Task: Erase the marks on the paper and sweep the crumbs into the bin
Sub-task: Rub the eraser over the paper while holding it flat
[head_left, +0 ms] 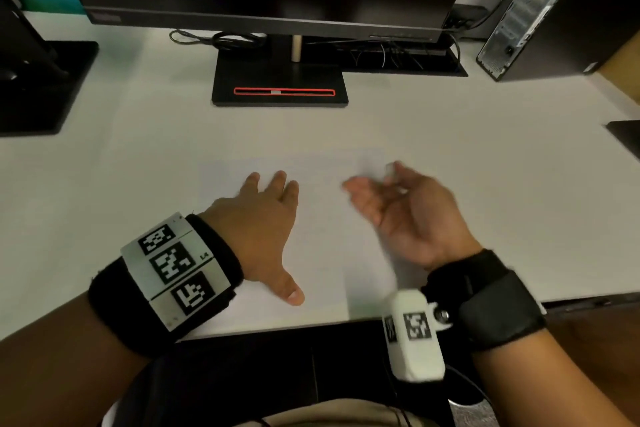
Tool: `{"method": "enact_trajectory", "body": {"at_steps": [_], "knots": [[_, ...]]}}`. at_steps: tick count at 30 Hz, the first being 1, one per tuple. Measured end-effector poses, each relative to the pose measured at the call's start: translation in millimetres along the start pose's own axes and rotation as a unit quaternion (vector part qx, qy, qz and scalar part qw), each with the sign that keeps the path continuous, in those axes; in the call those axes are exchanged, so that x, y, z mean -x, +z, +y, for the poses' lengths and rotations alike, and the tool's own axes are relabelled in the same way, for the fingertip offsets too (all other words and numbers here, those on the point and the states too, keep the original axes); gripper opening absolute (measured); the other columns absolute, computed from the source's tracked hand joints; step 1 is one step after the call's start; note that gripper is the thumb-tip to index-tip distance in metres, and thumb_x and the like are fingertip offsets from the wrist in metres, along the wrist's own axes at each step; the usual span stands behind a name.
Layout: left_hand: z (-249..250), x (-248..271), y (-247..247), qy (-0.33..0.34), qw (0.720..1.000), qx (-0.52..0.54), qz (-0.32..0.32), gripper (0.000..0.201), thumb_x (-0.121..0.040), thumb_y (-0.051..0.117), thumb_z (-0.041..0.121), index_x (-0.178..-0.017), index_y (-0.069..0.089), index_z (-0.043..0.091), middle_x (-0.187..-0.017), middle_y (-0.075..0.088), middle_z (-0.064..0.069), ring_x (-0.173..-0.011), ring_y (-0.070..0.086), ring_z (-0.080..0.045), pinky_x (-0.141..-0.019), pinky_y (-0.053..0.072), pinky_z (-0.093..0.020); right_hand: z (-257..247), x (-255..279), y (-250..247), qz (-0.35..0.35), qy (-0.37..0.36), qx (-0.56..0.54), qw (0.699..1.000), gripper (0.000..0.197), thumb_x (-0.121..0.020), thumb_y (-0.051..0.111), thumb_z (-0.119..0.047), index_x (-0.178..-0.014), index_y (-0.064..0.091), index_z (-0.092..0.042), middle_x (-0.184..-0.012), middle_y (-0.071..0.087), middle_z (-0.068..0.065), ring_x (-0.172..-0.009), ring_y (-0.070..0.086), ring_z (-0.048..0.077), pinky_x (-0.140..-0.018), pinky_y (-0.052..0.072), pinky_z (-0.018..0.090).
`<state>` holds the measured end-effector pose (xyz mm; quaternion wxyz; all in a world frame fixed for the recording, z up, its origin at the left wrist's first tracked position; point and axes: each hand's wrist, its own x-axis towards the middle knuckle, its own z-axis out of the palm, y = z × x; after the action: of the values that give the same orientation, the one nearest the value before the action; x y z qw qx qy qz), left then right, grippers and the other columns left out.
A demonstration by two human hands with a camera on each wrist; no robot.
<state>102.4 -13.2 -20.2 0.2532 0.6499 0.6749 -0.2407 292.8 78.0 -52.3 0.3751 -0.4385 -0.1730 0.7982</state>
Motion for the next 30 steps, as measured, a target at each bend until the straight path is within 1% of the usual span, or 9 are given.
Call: {"method": "enact_trajectory", "body": {"at_steps": [2, 4, 7, 10, 16, 22, 24, 28, 30], "knots": [[-0.1, 1.1, -0.4, 0.002, 1.000, 0.002, -0.006, 0.154, -0.057, 0.079, 0.075, -0.155, -0.023, 0.015, -0.161, -0.031, 0.000, -0.151, -0.020, -0.032, -0.115, 0.033, -0.056, -16.8, -7.5, -5.4, 0.068, -0.123, -0.056, 0.988, 0.024, -0.104, 0.048, -0.020, -0.082, 0.057, -0.013, -0.106, 0.064, 0.021, -0.091, 0.071, 0.033, -0.083, 0.059, 0.038], [0.1, 0.6, -1.7, 0.006, 1.000, 0.001, -0.006, 0.153, -0.057, 0.079, 0.075, -0.155, -0.022, 0.015, -0.162, -0.031, 0.000, -0.151, -0.020, -0.033, -0.115, 0.033, -0.056, -16.8, -3.7, -4.3, 0.049, -0.129, -0.073, 0.988, 0.027, -0.103, 0.050, -0.021, -0.078, 0.055, -0.012, -0.110, 0.063, 0.020, -0.099, 0.068, 0.034, -0.083, 0.061, 0.038], [0.1, 1.1, -2.5, 0.010, 1.000, 0.000, -0.007, 0.153, -0.057, 0.079, 0.074, -0.156, -0.020, 0.015, -0.162, -0.031, -0.002, -0.151, -0.019, -0.034, -0.115, 0.033, -0.057, 6.5, 10.1, 9.2, -0.077, 0.038, 0.035, 0.996, 0.041, -0.104, 0.049, -0.026, -0.067, 0.058, -0.008, -0.115, 0.066, 0.026, -0.110, 0.066, 0.038, -0.094, 0.058, 0.042], [0.4, 1.5, -2.6, 0.010, 1.000, -0.005, -0.011, 0.153, -0.057, 0.079, 0.075, -0.155, -0.022, 0.015, -0.161, -0.033, -0.003, -0.150, -0.020, -0.034, -0.115, 0.032, -0.056, 13.8, 6.0, 10.7, -0.120, 0.155, 0.158, 0.968, 0.045, -0.104, 0.047, -0.030, -0.094, 0.066, 0.009, -0.121, 0.068, 0.030, -0.112, 0.069, 0.039, -0.098, 0.055, 0.045], [1.9, 2.7, -4.5, 0.010, 1.000, -0.013, -0.019, 0.153, -0.059, 0.078, 0.075, -0.154, -0.025, 0.013, -0.160, -0.034, -0.003, -0.150, -0.021, -0.034, -0.114, 0.034, -0.057, -30.8, -22.5, 11.0, 0.050, -0.107, 0.009, 0.993, 0.033, -0.106, 0.045, -0.022, -0.075, 0.051, -0.011, -0.099, 0.064, 0.020, -0.095, 0.068, 0.034, -0.089, 0.056, 0.039], [1.4, 1.6, -4.1, 0.002, 1.000, -0.003, -0.020, 0.155, -0.059, 0.078, 0.075, -0.153, -0.026, 0.011, -0.159, -0.036, -0.002, -0.150, -0.022, -0.032, -0.114, 0.033, -0.056, -0.9, -14.7, 29.1, -0.104, 0.147, 0.182, 0.967, 0.051, -0.106, 0.046, -0.026, -0.074, 0.070, 0.006, -0.119, 0.067, 0.036, -0.112, 0.068, 0.043, -0.102, 0.054, 0.047], [1.1, 2.3, -4.8, 0.001, 1.000, -0.003, -0.021, 0.155, -0.059, 0.078, 0.075, -0.153, -0.026, 0.010, -0.159, -0.036, -0.001, -0.150, -0.022, -0.032, -0.114, 0.035, -0.055, -14.8, -25.4, 26.7, -0.062, 0.106, 0.130, 0.984, 0.046, -0.108, 0.043, -0.026, -0.085, 0.065, 0.007, -0.108, 0.069, 0.035, -0.106, 0.069, 0.042, -0.101, 0.053, 0.046], [0.6, 3.2, -4.4, 0.001, 1.000, -0.003, -0.024, 0.154, -0.059, 0.078, 0.075, -0.153, -0.027, 0.013, -0.159, -0.036, -0.001, -0.150, -0.023, -0.031, -0.114, 0.035, -0.056, -57.2, -42.7, 10.2, 0.096, -0.116, 0.023, 0.988, 0.026, -0.106, 0.046, -0.017, -0.083, 0.050, -0.006, -0.091, 0.066, 0.021, -0.098, 0.072, 0.038, -0.091, 0.060, 0.044], [1.0, 2.1, -5.3, 0.003, 1.000, -0.010, -0.020, 0.153, -0.058, 0.079, 0.074, -0.154, -0.027, 0.019, -0.161, -0.034, -0.002, -0.150, -0.021, -0.033, -0.113, 0.035, -0.058, -63.7, -38.2, 7.8, 0.087, -0.131, 0.048, 0.986, 0.024, -0.105, 0.049, -0.015, -0.082, 0.051, -0.007, -0.081, 0.064, 0.015, -0.077, 0.072, 0.031, -0.078, 0.062, 0.038]]}}
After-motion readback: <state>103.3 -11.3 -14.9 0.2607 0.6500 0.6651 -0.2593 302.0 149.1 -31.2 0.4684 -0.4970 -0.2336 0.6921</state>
